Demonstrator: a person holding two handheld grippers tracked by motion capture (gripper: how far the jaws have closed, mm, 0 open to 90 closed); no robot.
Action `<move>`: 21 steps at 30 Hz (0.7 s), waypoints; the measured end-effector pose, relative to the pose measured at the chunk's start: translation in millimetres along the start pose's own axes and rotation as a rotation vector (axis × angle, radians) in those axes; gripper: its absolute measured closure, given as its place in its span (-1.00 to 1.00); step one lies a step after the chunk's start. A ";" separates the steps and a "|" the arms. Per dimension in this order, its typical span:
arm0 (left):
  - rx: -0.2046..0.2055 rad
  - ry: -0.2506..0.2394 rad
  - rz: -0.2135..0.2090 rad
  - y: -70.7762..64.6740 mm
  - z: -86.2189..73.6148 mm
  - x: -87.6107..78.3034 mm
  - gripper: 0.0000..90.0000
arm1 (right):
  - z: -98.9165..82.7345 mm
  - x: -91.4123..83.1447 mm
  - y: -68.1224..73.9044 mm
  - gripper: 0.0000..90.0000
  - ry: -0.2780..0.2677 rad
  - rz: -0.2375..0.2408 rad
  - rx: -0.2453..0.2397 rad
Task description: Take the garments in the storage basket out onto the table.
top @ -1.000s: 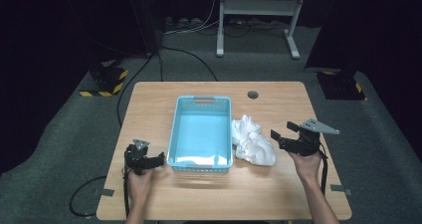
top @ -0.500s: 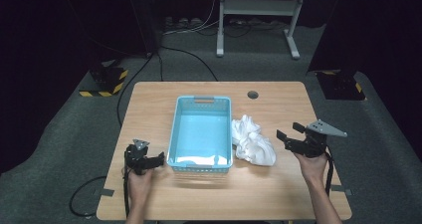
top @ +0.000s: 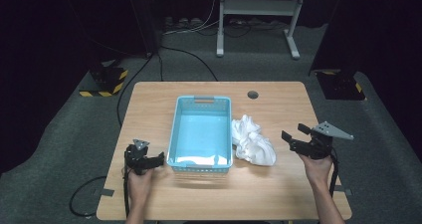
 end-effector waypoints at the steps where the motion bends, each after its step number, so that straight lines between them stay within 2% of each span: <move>1: 0.000 0.000 0.000 0.0 0.0 0.0 -0.86 | -0.2 -0.7 -0.5 -0.53 -0.002 -0.002 0.000; 21: 0.000 0.000 0.000 -0.3 -0.4 -0.4 -0.86 | -8.4 -8.4 -7.0 -0.52 -0.018 -0.026 0.025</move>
Point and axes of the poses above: each handheld gripper's, and its own axes: x roughly forward along the jaws, z roughly out of its top, y roughly to its left, the point moved 1 cm from there along x, roughly forward along the jaws, and after that the axes turned 5 degrees about z, right-handed, at the moved point
